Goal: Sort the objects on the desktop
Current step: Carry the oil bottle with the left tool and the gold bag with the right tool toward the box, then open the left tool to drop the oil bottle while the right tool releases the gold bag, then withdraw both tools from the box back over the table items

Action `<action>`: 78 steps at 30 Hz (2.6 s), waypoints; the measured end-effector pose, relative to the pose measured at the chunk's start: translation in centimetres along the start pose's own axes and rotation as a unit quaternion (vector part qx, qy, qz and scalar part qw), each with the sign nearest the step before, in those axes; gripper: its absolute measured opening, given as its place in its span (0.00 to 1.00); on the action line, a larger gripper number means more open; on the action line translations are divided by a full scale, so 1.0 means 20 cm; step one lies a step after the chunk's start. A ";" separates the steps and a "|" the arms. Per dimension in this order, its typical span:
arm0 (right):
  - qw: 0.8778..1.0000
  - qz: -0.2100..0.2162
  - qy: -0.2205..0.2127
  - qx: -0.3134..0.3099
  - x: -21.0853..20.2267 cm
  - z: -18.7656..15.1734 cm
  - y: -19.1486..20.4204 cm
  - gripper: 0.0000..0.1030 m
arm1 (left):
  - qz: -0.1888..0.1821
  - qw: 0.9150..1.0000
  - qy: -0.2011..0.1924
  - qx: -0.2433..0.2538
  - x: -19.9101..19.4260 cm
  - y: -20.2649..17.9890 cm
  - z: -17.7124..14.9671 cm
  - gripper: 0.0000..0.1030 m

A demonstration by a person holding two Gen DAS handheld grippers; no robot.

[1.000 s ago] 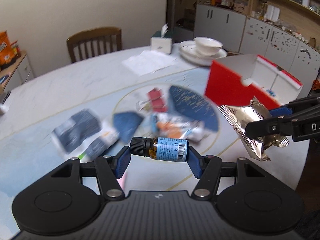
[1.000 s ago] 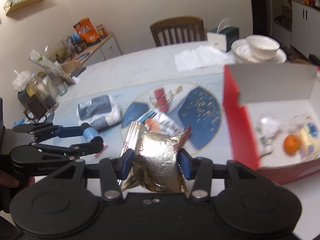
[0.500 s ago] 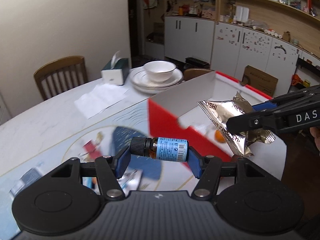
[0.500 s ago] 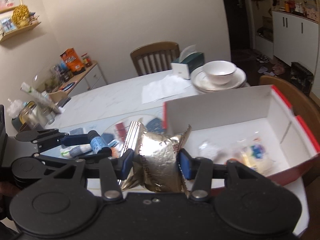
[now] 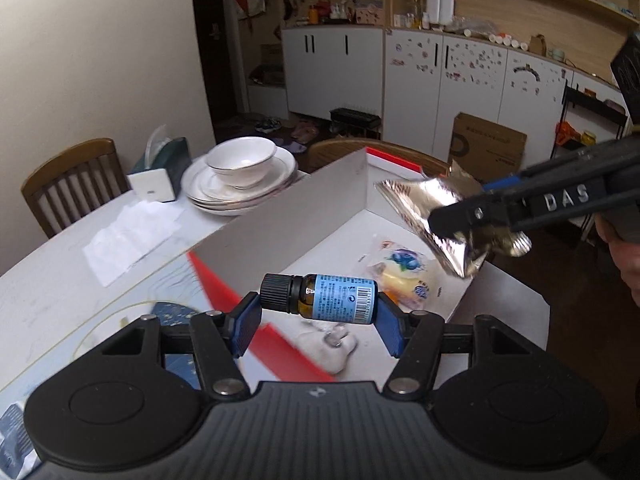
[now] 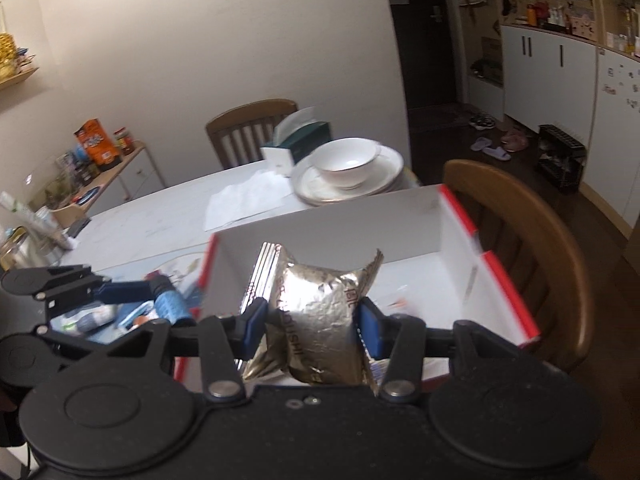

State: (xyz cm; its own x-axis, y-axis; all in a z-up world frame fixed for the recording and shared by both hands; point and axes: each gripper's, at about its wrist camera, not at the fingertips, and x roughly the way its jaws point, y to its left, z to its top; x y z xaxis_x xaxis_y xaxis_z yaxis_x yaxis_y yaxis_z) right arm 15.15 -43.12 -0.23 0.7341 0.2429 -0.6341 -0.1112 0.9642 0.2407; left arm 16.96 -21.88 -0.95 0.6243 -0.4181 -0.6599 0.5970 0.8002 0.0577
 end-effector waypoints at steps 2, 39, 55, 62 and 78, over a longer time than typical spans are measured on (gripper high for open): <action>1.000 -0.007 0.004 0.004 0.03 0.02 -0.05 0.46 | -0.004 1.000 0.006 0.004 0.05 -0.03 0.03 0.58; 0.990 -0.025 0.136 -0.023 0.69 0.14 -0.21 0.46 | -0.012 0.985 0.173 0.022 0.72 -0.06 0.09 0.58; 0.990 -0.027 0.140 -0.018 0.71 0.14 -0.23 0.52 | -0.022 0.983 0.179 0.023 0.73 -0.07 0.11 0.66; 0.992 -0.028 0.120 -0.017 0.66 0.17 -0.25 0.64 | -0.024 0.988 0.150 0.001 0.65 -0.05 0.12 0.68; 0.996 0.000 0.084 -0.035 0.41 0.14 -0.18 0.70 | 0.008 0.997 0.062 -0.046 0.33 0.00 0.10 0.71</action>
State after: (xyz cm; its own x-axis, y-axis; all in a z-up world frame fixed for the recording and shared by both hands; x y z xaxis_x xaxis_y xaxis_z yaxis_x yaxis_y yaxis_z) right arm 23.38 -44.98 -4.23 0.6129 0.2506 -0.7494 -0.1616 0.9681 0.1915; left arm 22.14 -25.51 -3.73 0.5623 -0.3533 -0.7476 0.5352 0.8447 0.0034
